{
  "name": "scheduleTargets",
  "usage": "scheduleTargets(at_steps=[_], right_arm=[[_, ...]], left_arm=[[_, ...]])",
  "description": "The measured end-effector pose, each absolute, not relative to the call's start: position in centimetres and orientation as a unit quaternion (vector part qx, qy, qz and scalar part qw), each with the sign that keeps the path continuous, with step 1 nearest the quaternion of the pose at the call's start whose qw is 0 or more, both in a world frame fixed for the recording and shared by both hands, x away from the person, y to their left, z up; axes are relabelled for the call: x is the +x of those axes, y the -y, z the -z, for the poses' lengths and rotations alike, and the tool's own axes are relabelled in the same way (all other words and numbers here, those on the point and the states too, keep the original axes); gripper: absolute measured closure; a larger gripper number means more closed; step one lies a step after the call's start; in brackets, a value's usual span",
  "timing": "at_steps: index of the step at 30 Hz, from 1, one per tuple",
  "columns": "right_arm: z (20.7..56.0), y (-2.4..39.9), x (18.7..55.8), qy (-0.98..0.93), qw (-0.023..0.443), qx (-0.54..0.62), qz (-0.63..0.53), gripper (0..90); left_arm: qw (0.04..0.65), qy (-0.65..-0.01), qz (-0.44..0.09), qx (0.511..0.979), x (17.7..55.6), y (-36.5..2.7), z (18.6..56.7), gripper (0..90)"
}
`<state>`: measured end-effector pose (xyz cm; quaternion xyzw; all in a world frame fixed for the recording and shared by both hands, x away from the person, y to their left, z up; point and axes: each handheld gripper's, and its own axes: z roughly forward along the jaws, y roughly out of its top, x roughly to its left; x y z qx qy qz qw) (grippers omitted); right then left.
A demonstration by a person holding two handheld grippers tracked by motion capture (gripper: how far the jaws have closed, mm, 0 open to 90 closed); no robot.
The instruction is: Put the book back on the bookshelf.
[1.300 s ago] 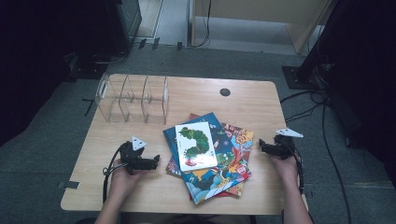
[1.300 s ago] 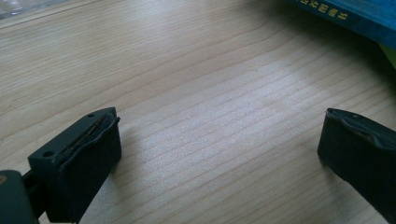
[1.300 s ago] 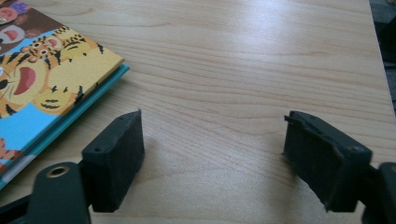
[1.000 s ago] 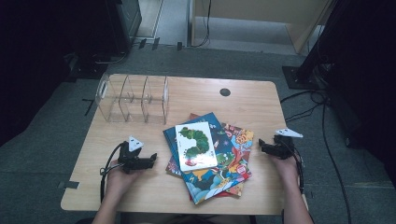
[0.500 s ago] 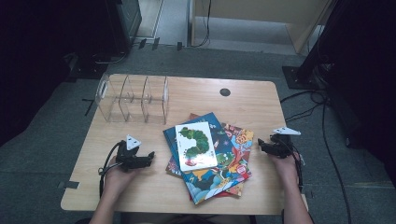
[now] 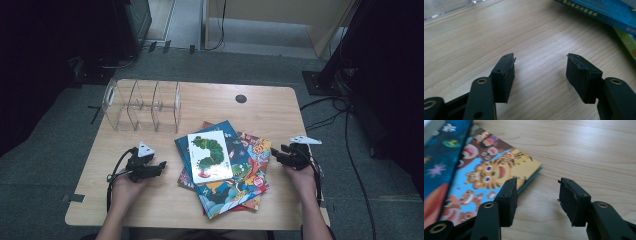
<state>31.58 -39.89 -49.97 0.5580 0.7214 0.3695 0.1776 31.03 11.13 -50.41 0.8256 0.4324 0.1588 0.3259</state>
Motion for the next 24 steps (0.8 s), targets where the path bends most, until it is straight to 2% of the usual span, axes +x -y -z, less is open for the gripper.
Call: scheduleTargets(at_steps=[6,8,11,20,21,24], right_arm=[[49.5,38.8,31.2,-0.735,0.174,0.539,-0.372,54.3],[49.2,38.4,31.0,-0.734,0.172,0.534,-0.383,59.8],[48.9,37.8,30.8,-0.739,0.157,0.53,-0.385,65.7],[48.5,36.1,30.2,-0.756,0.132,0.507,-0.393,80.0],[48.4,35.5,30.2,-0.762,0.129,0.496,-0.396,84.3],[48.3,35.1,30.1,-0.764,0.127,0.489,-0.401,86.7]], left_arm=[[0.338,-0.419,-0.156,0.828,30.9,-10.7,49.8,46.2],[0.349,-0.417,-0.157,0.824,30.8,-10.5,49.5,54.6],[0.371,-0.433,-0.127,0.811,30.8,-10.6,49.1,59.8],[0.353,-0.427,-0.124,0.823,31.1,-9.6,48.8,70.9],[0.356,-0.417,-0.12,0.827,30.9,-9.3,48.5,80.0],[0.359,-0.407,-0.117,0.832,30.8,-9.0,48.3,85.9]])
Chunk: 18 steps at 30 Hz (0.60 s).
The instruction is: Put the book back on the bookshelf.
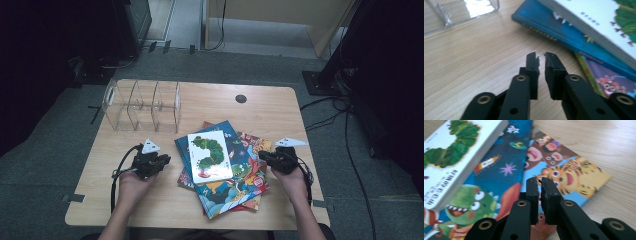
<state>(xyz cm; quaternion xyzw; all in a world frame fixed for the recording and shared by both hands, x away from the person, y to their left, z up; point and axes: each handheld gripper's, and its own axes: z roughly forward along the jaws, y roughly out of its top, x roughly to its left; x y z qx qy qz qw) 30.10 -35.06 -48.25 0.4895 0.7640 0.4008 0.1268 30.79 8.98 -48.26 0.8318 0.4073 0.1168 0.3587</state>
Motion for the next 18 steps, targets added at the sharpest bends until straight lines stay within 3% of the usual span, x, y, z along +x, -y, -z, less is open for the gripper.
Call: scheduleTargets(at_steps=[5,18], right_arm=[[48.3,33.7,29.5,-0.775,0.109,0.476,-0.401,89.1],[48.7,30.8,29.0,-0.799,0.094,0.439,-0.4,89.0]], left_arm=[[0.366,-0.401,-0.089,0.835,31.1,-8.3,48.4,88.4],[0.36,-0.379,-0.077,0.849,31.9,-7.2,48.3,88.9]])
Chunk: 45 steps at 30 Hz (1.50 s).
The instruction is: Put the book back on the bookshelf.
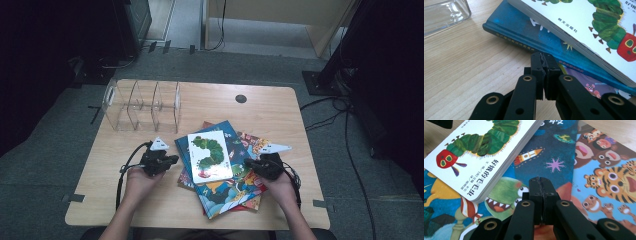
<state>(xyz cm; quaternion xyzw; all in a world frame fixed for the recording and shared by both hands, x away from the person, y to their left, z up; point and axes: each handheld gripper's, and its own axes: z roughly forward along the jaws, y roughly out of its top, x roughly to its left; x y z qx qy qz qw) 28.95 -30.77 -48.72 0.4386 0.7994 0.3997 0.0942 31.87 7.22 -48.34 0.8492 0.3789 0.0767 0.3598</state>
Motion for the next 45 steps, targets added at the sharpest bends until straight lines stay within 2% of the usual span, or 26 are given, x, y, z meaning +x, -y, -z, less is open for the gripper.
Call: scheduleTargets(at_steps=[9,15,29,42,45], right_arm=[[49.2,28.2,30.6,-0.797,0.093,0.436,-0.408,89.0],[48.6,27.4,30.3,-0.802,0.089,0.425,-0.411,89.0],[48.0,30.1,28.9,-0.782,0.099,0.446,-0.423,88.9],[48.3,29.9,28.1,-0.789,0.103,0.441,-0.416,88.9],[48.3,30.1,27.8,-0.786,0.105,0.445,-0.416,88.9]], left_arm=[[0.377,-0.344,-0.062,0.858,30.3,-5.1,48.0,90.0],[0.38,-0.332,-0.047,0.862,29.5,-4.0,48.3,90.0],[0.385,-0.317,-0.025,0.867,28.4,-2.4,48.4,90.0],[0.386,-0.293,-0.015,0.874,28.6,-0.3,48.4,90.0],[0.387,-0.297,-0.021,0.872,29.1,-0.8,48.0,90.0]])
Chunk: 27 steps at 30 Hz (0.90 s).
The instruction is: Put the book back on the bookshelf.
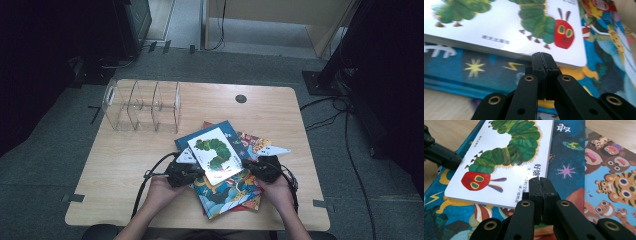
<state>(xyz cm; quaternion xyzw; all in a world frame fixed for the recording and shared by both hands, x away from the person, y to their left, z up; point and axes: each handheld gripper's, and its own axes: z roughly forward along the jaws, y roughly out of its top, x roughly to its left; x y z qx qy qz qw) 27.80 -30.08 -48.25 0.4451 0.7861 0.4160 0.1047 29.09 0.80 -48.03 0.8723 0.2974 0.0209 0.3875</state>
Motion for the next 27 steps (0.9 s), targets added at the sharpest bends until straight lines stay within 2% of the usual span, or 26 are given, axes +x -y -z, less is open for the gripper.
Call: scheduleTargets(at_steps=[13,27], right_arm=[[48.1,30.5,26.2,-0.785,0.098,0.45,-0.415,89.1],[48.5,30.3,25.3,-0.788,0.085,0.452,-0.409,89.1]], left_arm=[[0.392,-0.337,-0.035,0.856,34.0,-5.0,47.0,90.0],[0.393,-0.361,-0.05,0.844,38.4,-5.7,47.4,90.0]])
